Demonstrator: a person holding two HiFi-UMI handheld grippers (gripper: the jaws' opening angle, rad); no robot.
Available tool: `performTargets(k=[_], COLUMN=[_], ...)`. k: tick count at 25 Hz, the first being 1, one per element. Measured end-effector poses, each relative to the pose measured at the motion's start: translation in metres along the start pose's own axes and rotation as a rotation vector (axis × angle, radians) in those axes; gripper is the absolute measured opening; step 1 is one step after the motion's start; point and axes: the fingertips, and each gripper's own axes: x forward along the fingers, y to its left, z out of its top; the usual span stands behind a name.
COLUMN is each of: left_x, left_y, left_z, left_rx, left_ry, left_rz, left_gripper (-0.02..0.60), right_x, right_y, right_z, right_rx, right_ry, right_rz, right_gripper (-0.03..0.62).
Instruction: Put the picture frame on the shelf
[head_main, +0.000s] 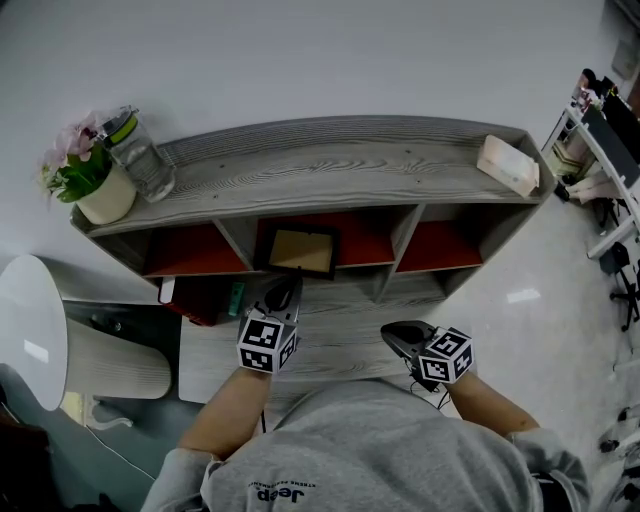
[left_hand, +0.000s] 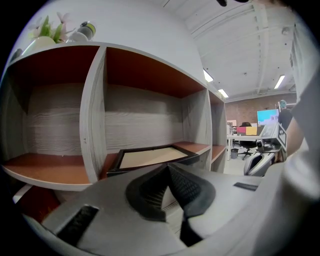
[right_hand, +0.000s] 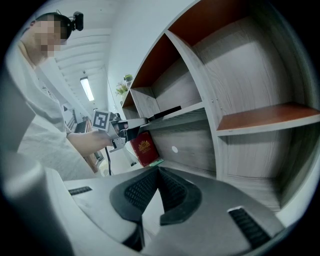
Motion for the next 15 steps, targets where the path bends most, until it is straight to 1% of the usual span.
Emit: performTargets(k=[15], left_x=[0.018], left_y=[0.000], left_z=[0.003], left_rx=[0.009], left_ry=[0.020], left_rz=[-0.019], left_gripper=[0.009], right_x=[0.001], right_y=[-0.002], right_z=[-0.001], right_rx=[0.001], right_ry=[0.005], right_rz=[0.002], right_gripper=[0.018])
